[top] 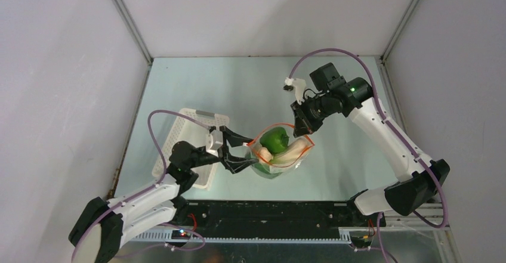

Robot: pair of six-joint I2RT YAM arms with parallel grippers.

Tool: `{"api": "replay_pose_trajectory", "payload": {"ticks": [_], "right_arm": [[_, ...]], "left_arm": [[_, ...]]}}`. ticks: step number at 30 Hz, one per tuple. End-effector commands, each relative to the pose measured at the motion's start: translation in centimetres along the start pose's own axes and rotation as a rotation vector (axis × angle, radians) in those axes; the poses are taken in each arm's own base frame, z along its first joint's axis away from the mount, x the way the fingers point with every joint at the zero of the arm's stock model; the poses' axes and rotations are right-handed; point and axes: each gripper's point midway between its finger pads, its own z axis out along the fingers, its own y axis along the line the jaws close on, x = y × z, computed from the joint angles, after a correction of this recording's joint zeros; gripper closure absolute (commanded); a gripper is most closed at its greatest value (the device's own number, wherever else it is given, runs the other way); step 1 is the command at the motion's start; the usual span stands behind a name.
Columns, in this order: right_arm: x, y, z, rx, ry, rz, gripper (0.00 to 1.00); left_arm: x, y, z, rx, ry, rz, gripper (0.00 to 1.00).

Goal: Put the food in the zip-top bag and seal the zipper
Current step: Adjust the zipper food storage bag at the center of the board.

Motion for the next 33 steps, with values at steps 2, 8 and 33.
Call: {"api": "replay_pose_trajectory", "payload": {"ticks": [2, 8, 33], "right_arm": [[0.0, 0.7, -0.8, -0.010, -0.021, -0.037, 1.00], [0.0, 0.8, -1.1, -0.002, -0.034, -0.042, 1.00], [-0.2, 1.0, -1.6, 0.005, -0.056, -0.037, 1.00]], "left_arm": [[-0.9, -0.6, 0.3, 0.055, -0.027, 0.010, 0.31], [0.4, -0.3, 0.3, 0.041, -0.001, -0.046, 0.34], [1.2, -1.2, -0.3, 0.064, -0.036, -0.086, 0.69]]}}
